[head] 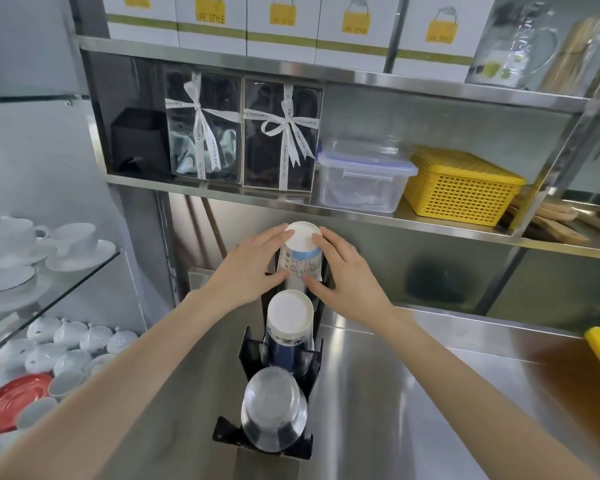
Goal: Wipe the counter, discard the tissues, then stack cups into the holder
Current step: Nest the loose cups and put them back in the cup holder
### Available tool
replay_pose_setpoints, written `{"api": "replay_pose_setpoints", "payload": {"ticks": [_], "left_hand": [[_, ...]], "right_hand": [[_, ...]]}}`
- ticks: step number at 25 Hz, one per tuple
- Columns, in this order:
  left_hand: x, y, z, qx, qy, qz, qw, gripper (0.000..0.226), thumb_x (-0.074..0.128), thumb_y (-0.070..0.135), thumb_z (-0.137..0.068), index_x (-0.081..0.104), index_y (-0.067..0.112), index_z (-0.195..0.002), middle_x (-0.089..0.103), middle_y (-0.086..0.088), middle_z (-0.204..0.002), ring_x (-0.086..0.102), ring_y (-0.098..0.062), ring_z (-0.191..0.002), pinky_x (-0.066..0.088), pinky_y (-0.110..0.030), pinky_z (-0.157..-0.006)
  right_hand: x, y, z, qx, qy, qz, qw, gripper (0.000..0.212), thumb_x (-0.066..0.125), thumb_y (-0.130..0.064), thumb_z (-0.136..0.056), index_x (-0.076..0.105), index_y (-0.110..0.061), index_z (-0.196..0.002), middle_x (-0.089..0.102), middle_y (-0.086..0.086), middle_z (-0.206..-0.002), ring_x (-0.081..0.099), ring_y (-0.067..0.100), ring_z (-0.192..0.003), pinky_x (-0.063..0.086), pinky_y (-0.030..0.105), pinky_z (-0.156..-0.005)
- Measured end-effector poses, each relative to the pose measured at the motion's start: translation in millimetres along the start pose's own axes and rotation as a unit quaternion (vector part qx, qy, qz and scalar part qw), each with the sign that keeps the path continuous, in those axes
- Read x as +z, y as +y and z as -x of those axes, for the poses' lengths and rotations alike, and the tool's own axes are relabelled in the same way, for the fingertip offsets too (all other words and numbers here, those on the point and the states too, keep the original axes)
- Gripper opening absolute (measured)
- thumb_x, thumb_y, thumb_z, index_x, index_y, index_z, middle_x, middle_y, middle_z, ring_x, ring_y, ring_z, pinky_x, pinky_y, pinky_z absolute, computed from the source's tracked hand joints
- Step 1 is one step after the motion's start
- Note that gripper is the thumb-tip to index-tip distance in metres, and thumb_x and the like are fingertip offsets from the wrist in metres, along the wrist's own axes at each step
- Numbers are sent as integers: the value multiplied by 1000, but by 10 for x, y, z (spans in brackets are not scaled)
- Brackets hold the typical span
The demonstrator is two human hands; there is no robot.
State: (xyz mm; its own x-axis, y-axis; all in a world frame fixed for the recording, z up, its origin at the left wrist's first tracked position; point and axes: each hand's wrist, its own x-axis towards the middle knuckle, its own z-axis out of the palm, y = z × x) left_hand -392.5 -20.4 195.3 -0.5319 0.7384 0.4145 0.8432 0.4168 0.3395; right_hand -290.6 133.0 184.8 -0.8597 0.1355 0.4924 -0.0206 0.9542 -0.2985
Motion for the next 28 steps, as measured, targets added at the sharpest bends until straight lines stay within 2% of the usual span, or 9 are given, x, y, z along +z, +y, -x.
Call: {"api": "replay_pose_setpoints", "payload": {"ticks": [6,11,15,21,28], "left_hand": [[-44,79,12,-27,-43,-59,997,68,51,36,-86,14,23,-142,15,3,-155,24,-24,-138,27,-49,-110],[-177,290,151,-36,-46,-107,993,69,42,44,-89,3,25,-143,0,-2,-156,3,-27,-143,7,-46,-115],[-361,586,423,-39,-30,-142,989,73,39,50,-88,-2,24,-142,-4,-4,-156,-2,-29,-143,-2,-48,-115],[-377,1051,1024,-63,-41,-171,982,78,36,54,-87,-6,21,-143,-7,-8,-156,-7,-30,-142,0,-51,-115],[7,1603,1531,-50,-46,-155,986,81,32,61,-84,-10,24,-142,-9,-7,-156,-11,-28,-142,-2,-49,-115]], "right_hand": [[-32,-48,1,18,-54,60,997,74,43,-51,-87,4,-21,-143,7,-1,-156,5,21,-143,8,42,-116],[-290,-93,177,35,-31,122,991,80,46,-54,-83,3,-25,-143,2,0,-157,0,23,-143,1,42,-115],[-575,-190,461,42,-14,152,987,84,48,-58,-80,2,-28,-143,-1,-1,-157,-4,22,-143,-5,42,-113],[-898,-365,1204,50,-3,155,987,83,45,-60,-81,0,-28,-143,-2,-1,-156,-8,22,-143,-8,42,-113],[-1187,-278,2204,87,-53,151,983,82,44,-60,-82,-1,-27,-143,-5,-1,-156,-11,22,-142,-7,44,-115]]}}
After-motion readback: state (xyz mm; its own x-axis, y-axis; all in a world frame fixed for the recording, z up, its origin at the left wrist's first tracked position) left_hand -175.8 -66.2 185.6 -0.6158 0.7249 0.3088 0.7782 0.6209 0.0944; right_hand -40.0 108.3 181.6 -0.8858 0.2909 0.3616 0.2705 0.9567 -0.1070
